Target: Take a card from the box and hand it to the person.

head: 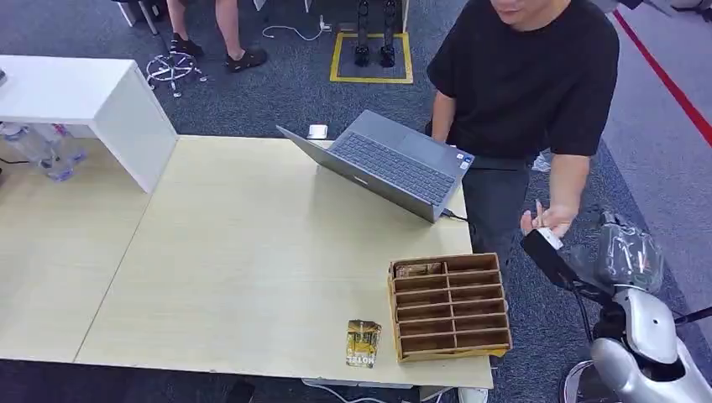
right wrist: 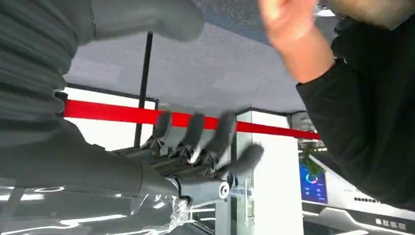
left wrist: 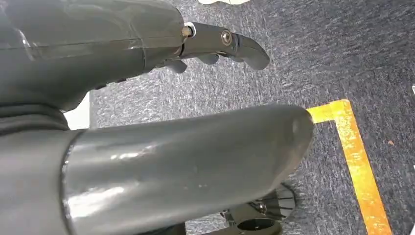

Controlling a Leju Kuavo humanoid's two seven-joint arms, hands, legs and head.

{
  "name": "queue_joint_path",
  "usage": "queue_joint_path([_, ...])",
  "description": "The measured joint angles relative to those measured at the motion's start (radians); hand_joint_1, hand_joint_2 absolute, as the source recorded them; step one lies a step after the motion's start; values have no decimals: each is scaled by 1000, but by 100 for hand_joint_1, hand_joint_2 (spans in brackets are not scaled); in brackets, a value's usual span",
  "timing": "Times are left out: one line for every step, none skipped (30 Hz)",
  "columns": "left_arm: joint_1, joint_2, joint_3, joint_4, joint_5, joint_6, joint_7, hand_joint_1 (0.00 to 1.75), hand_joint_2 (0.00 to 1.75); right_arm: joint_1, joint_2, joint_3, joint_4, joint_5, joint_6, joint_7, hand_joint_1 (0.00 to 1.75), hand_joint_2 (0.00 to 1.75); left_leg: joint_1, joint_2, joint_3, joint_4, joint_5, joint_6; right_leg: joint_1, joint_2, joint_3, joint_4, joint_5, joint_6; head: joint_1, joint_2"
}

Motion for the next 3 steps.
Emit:
queue_joint_path([0,0,0,0,0,0,0,0,0,2,0,0,0,0,0,0,0,175,0,0,0,0,0,0,0,0,0,0,0,0,0,0])
queue_joint_path([0,0,0,0,0,0,0,0,0,3,0,0,0,1,1,2,0,175,0,0,0,0,0,0,0,0,0,0,0,0,0,0])
queue_joint_path([0,0,0,0,0,0,0,0,0,4,1,0,0,1,1,3,0,175,0,0,0,0,0,0,0,0,0,0,0,0,0,0])
